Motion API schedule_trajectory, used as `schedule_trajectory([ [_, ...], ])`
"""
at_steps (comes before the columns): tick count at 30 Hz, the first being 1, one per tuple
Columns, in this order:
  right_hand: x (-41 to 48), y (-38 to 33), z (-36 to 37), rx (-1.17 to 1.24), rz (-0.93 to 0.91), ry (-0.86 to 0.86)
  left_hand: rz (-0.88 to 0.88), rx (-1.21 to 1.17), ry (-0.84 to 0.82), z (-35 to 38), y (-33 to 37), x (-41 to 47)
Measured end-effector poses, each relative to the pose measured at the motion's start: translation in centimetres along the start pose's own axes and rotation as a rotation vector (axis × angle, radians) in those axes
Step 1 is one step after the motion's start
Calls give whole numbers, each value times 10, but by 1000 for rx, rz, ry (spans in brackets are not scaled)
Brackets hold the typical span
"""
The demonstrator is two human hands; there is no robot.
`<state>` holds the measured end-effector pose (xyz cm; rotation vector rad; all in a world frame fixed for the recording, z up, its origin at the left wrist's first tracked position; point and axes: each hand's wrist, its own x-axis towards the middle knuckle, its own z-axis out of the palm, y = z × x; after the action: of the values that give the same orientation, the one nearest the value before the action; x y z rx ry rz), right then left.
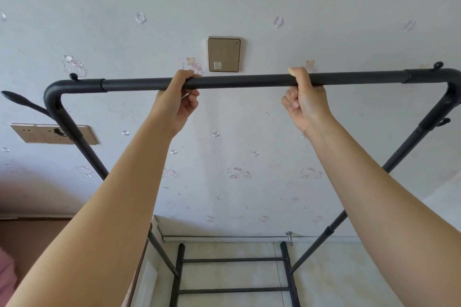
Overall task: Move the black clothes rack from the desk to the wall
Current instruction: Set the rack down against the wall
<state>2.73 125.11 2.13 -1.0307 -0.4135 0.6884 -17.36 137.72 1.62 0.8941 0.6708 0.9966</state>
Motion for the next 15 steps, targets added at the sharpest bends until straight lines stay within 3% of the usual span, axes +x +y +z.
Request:
schedule_trajectory([
  [15,-5,-9,-10,-64,35,-60,-25,-34,-9,5,-2,3],
])
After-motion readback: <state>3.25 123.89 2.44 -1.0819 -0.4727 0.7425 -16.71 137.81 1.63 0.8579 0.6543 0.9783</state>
